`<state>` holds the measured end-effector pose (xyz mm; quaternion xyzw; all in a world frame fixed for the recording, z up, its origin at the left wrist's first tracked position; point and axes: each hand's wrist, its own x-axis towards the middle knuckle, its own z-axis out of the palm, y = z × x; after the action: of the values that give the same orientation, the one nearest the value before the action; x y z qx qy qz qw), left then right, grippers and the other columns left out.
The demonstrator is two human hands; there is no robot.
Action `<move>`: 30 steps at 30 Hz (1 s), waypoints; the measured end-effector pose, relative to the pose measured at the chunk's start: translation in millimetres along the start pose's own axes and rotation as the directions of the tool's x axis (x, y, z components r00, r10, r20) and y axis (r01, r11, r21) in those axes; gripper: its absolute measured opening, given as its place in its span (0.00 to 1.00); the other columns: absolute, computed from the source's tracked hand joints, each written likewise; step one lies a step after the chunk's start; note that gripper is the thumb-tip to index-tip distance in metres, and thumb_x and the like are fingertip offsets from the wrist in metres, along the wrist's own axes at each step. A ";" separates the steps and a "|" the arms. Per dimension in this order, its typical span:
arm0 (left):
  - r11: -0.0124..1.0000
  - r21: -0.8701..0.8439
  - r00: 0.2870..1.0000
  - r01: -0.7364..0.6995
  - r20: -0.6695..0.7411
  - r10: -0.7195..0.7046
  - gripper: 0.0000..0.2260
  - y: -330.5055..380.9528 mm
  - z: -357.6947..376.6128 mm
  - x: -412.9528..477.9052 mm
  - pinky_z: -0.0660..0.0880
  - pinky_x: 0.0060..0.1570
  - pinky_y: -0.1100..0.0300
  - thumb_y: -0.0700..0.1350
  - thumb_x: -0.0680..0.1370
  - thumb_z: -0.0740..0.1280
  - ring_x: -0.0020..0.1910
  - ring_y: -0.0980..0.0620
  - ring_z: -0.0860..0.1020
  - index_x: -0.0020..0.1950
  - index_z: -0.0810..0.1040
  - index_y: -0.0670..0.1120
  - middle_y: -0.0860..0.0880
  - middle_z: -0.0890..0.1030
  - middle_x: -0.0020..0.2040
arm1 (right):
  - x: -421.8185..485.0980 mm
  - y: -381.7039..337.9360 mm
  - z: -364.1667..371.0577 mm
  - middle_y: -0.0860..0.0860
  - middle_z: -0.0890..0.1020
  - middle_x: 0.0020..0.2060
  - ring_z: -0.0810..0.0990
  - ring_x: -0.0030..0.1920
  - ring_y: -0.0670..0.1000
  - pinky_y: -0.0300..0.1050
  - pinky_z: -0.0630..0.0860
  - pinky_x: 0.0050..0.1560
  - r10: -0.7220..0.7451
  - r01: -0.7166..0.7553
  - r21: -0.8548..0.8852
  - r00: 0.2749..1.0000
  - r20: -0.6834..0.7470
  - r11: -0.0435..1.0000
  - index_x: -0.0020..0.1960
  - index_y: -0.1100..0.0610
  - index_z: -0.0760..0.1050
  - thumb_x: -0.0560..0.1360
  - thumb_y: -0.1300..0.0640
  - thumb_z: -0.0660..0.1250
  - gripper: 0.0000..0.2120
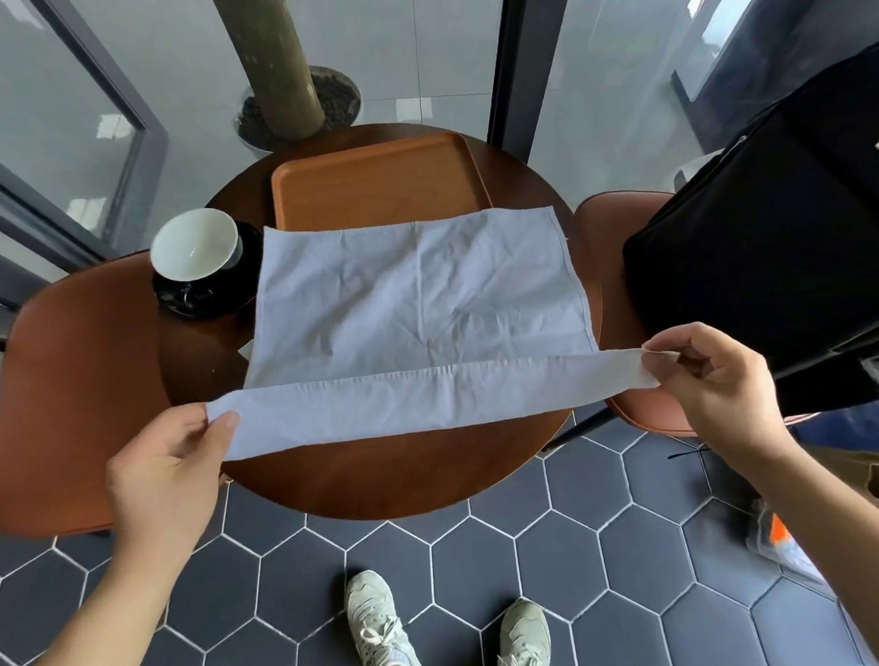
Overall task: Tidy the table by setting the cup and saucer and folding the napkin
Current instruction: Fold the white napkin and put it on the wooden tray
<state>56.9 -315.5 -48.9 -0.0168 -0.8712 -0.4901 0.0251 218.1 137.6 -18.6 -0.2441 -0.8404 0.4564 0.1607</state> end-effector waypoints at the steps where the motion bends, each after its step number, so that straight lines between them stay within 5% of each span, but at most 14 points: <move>1: 1.000 -0.005 1.000 0.001 -0.003 -0.001 0.12 -0.9 -0.7 -0.3 0.74 0.42 0.73 0.45 0.77 0.73 0.39 0.65 0.79 0.44 0.81 0.65 0.65 0.84 0.41 | 0.0 0.4 -0.8 0.37 0.84 0.40 0.81 0.39 0.38 0.26 0.72 0.38 -0.001 0.001 -0.013 1.000 -0.001 1.000 0.44 0.46 0.80 0.75 0.66 0.71 0.14; 5: 1.000 -0.008 1.000 0.020 -0.013 -0.020 0.03 2.6 -1.0 -1.0 0.75 0.41 0.67 0.56 0.73 0.70 0.39 0.62 0.79 0.44 0.81 0.66 0.64 0.83 0.41 | 0.4 4.4 -3.8 0.38 0.83 0.39 0.79 0.38 0.41 0.27 0.71 0.34 0.007 -0.007 -0.025 1.000 0.003 1.000 0.43 0.46 0.80 0.75 0.63 0.71 0.12; 12: 1.000 0.019 1.000 0.025 -0.018 -0.025 0.04 7.3 2.6 1.1 0.73 0.40 0.67 0.60 0.72 0.69 0.39 0.59 0.78 0.44 0.81 0.65 0.60 0.84 0.41 | 7.7 3.6 -6.1 0.39 0.83 0.40 0.79 0.39 0.40 0.27 0.71 0.35 0.011 -0.011 -0.019 1.000 0.011 1.000 0.43 0.44 0.80 0.76 0.62 0.71 0.12; 16: 0.997 0.032 0.997 0.065 -0.040 -0.063 0.03 19.4 2.7 0.5 0.72 0.39 0.72 0.55 0.74 0.71 0.38 0.62 0.78 0.44 0.81 0.64 0.60 0.84 0.42 | 15.4 1.2 -4.2 0.38 0.83 0.40 0.78 0.39 0.41 0.28 0.71 0.35 0.021 -0.020 -0.015 0.999 0.035 1.000 0.43 0.42 0.80 0.76 0.60 0.71 0.12; 20: 0.994 0.061 0.994 0.094 -0.055 -0.091 0.15 29.5 1.9 3.8 0.69 0.36 0.78 0.44 0.78 0.72 0.38 0.69 0.78 0.43 0.80 0.67 0.66 0.83 0.41 | 25.3 -6.7 -2.9 0.37 0.83 0.41 0.79 0.43 0.40 0.26 0.71 0.36 -0.006 0.008 -0.033 0.998 0.061 0.999 0.43 0.42 0.80 0.76 0.61 0.71 0.13; 30: 0.997 -0.004 0.992 0.080 -0.093 -0.080 0.14 20.9 32.1 52.5 0.70 0.38 0.76 0.42 0.77 0.72 0.37 0.67 0.78 0.42 0.81 0.64 0.67 0.82 0.40 | 80.7 -18.8 24.4 0.34 0.82 0.42 0.79 0.42 0.38 0.29 0.73 0.33 0.021 -0.018 -0.108 0.999 0.033 0.994 0.46 0.41 0.80 0.77 0.56 0.70 0.09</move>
<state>4.8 -277.0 -44.5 0.0408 -0.8690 -0.4909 0.0458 134.2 157.1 -11.9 -0.2528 -0.8639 0.4161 0.1288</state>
